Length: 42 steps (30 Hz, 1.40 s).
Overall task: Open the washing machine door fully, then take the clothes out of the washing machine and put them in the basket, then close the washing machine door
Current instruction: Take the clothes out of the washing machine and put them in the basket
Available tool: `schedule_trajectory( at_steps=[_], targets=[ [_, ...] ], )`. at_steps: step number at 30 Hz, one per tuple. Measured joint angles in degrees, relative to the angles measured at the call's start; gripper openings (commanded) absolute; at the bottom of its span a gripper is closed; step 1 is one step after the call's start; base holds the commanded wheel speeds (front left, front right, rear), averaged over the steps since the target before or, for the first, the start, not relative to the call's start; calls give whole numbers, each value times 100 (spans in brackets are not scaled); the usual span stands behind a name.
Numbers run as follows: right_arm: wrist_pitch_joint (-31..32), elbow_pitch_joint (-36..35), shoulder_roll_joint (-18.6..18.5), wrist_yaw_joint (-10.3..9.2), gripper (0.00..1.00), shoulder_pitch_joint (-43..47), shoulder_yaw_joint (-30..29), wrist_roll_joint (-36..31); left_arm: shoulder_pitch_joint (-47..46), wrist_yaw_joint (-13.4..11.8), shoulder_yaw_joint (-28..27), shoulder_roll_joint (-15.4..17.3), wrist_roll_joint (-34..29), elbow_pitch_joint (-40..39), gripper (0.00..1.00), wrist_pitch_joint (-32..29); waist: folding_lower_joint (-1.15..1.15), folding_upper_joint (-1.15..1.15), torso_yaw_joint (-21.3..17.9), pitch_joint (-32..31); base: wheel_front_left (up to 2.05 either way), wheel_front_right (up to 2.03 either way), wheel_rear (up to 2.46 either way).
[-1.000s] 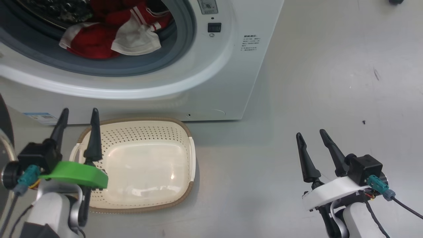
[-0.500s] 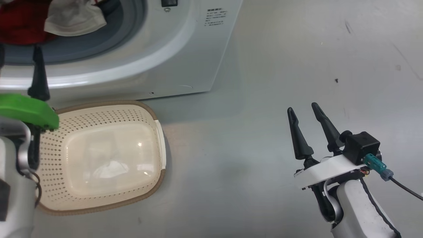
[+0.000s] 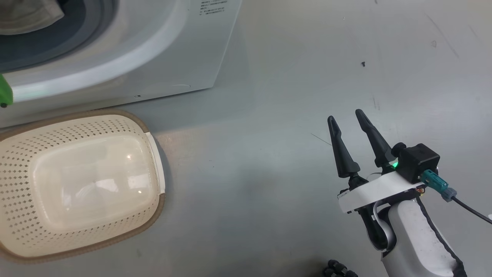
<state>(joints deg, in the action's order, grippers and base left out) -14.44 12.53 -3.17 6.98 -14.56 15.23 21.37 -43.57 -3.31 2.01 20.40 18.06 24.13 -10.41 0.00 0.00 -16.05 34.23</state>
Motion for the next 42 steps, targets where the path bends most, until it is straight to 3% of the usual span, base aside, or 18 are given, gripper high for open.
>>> schedule_trajectory(
  at_steps=[12,42],
  targets=[
    [0,44,37,1,100,-53,58,38,-618,-120,-97,345,-189,713,100,-442,0,0,-257,180,0,0,0],
    [0,46,58,1,100,-141,177,79,-1447,-220,30,478,-489,1874,100,-823,0,0,-441,357,0,0,0]
  ],
)
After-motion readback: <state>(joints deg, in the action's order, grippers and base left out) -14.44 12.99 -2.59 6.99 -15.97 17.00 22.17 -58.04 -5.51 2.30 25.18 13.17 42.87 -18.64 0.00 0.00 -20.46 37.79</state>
